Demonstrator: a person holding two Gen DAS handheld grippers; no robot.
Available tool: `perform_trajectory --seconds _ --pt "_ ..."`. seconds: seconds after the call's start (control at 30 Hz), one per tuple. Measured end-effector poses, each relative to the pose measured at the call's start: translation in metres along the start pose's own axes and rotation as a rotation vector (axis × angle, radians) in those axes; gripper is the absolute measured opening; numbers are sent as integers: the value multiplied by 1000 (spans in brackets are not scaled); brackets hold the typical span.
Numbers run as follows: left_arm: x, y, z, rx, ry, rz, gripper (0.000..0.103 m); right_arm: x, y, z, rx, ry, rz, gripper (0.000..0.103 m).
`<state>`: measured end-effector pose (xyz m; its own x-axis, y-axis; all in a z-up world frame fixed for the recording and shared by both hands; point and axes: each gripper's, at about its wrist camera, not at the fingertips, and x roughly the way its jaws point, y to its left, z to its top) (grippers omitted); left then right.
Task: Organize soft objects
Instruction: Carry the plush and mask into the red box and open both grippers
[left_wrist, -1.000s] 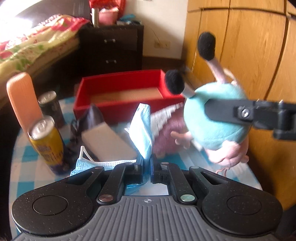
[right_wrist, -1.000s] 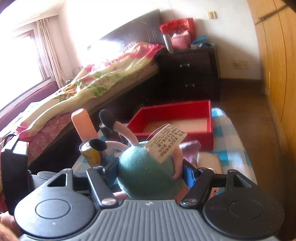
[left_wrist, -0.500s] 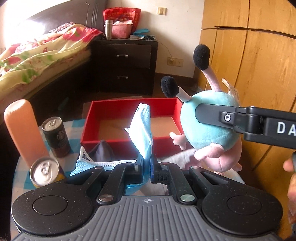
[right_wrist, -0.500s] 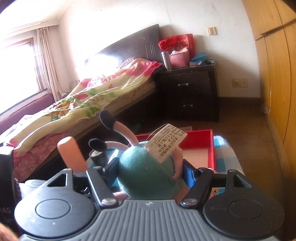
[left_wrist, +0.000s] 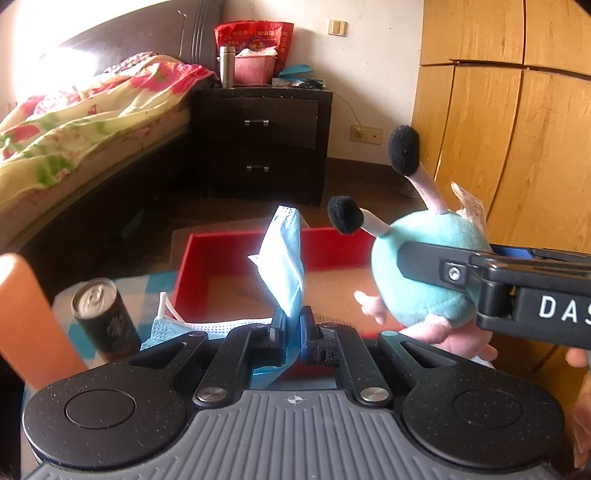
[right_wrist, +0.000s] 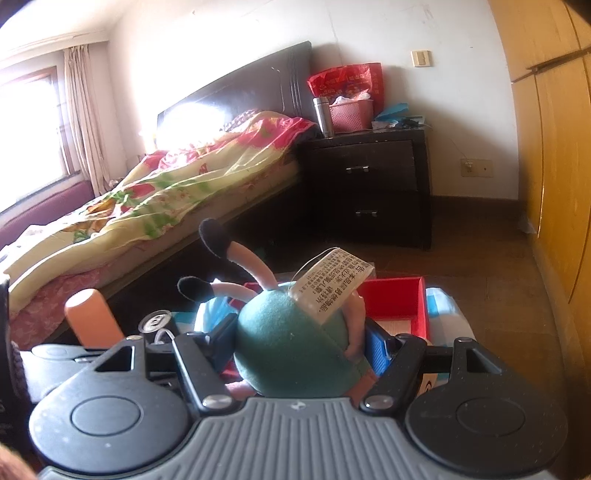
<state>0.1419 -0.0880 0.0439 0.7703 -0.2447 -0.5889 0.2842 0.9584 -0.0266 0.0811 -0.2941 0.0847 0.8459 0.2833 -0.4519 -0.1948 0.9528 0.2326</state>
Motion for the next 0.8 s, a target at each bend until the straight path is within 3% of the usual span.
perform_trajectory --seconds 0.33,0.53,0.73,0.8 --pt "33 6 11 11 23 37 3 38 -2 14 -32 -3 -2 47" --pt "62 10 12 -2 80 50 5 65 -7 14 -28 -3 -3 47" --pt "75 8 13 0 86 85 20 80 -17 15 -17 -9 -3 50" --pt "76 7 13 13 88 93 30 84 -16 15 -19 -3 -2 51"
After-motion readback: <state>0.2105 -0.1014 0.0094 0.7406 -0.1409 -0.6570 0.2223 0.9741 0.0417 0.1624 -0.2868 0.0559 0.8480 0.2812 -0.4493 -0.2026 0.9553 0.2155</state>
